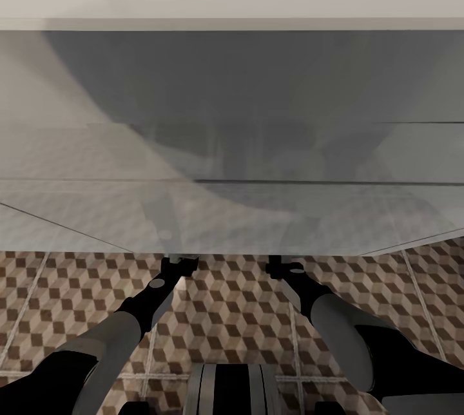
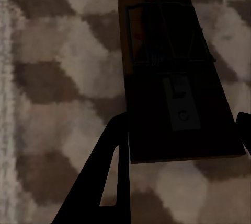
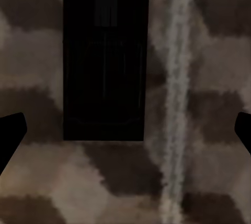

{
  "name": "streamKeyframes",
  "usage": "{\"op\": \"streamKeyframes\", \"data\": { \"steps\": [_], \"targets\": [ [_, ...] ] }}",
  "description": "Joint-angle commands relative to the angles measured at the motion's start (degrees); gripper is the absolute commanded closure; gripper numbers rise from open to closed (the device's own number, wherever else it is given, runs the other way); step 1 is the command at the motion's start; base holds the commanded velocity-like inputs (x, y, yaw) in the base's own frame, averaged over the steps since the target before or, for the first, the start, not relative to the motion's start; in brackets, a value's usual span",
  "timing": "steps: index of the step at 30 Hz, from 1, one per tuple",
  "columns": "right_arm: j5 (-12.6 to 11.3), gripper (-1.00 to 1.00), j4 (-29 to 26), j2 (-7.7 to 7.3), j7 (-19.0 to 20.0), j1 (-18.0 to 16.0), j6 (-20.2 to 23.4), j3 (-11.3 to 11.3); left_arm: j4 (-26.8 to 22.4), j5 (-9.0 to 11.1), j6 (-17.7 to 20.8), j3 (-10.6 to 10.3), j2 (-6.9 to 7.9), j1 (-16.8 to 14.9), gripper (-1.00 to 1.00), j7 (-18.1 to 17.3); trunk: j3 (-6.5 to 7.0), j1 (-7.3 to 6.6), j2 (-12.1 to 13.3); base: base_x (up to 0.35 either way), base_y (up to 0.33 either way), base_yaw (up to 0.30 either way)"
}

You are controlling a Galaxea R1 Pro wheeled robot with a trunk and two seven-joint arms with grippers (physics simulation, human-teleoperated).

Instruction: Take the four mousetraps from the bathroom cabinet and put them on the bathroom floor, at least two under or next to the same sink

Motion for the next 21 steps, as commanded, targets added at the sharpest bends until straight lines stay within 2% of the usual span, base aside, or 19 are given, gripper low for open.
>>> {"op": "streamKeyframes", "data": {
  "steps": [1,3,4,21],
  "targets": [
    [0.59,-1.0,-0.08,0.05,-0.13,0.0,0.25,-0.45,0.06,-0.12,-0.22,-0.25,0.01,-0.03,1.0,0.18,-0.03,-0.01,-0.01,0.0,0.0,0.0],
    [0.59,-1.0,-0.08,0.06,-0.13,0.0,0.22,-0.45,0.06,-0.12,-0.24,-0.25,0.01,-0.03,1.0,0.18,-0.03,-0.01,-0.01,0.0,0.0,0.0],
    [0.59,-1.0,-0.05,0.05,-0.13,0.0,0.21,-0.45,0.06,-0.12,-0.25,-0.25,0.01,-0.03,-1.0,0.18,-0.03,-0.01,-0.01,0.0,0.0,0.0],
    [0.59,-1.0,-0.06,0.08,-0.13,0.0,0.01,-0.45,0.06,-0.12,-0.5,-0.25,0.02,-0.03,-1.0,0.18,-0.03,-0.01,-0.01,0.0,0.0,0.0]
  ]
}}
